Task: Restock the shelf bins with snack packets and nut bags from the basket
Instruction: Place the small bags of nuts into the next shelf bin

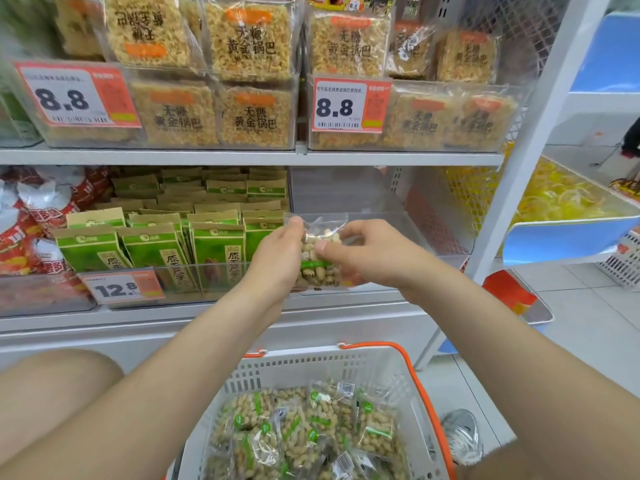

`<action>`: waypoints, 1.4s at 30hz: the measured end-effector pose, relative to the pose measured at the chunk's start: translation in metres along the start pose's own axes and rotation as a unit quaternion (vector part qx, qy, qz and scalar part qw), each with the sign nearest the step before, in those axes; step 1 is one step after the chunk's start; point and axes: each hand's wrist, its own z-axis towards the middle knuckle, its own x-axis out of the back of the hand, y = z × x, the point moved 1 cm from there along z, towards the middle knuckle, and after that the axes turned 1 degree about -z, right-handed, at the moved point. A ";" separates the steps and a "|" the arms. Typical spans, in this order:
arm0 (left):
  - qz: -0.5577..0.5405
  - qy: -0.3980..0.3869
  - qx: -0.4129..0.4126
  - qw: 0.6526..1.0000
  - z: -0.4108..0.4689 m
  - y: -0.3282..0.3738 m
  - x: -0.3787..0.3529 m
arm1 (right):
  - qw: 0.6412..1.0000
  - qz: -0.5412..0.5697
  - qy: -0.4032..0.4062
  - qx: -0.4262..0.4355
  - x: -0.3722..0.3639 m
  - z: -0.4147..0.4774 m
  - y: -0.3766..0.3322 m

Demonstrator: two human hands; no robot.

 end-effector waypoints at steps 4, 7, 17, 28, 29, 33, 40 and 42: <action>0.178 0.072 -0.122 0.974 0.001 0.011 0.005 | 0.999 0.034 -0.026 0.003 -0.005 0.013 0.006; 0.337 0.146 -0.247 0.897 0.008 0.013 0.015 | 0.995 0.086 0.052 -0.011 -0.001 0.040 0.013; 0.669 0.067 -0.311 0.672 0.052 -0.001 0.015 | 0.978 -0.039 0.205 -0.010 -0.004 0.134 0.034; 0.625 0.117 -0.337 0.694 0.080 0.005 -0.001 | 0.967 -0.209 0.135 -0.055 -0.014 0.237 0.023; 0.622 0.122 -0.346 0.691 0.082 0.001 -0.002 | 0.973 -0.171 0.149 -0.052 -0.015 0.243 0.025; 0.622 0.130 -0.372 0.677 0.088 -0.005 -0.001 | 0.981 -0.086 0.172 -0.018 -0.022 0.251 0.039; 0.626 0.134 -0.375 0.671 0.085 -0.004 -0.002 | 0.946 -0.317 0.008 0.061 -0.030 0.263 0.053; 0.629 0.132 -0.367 0.672 0.084 -0.004 -0.002 | 0.924 -0.372 -0.063 0.053 -0.034 0.265 0.060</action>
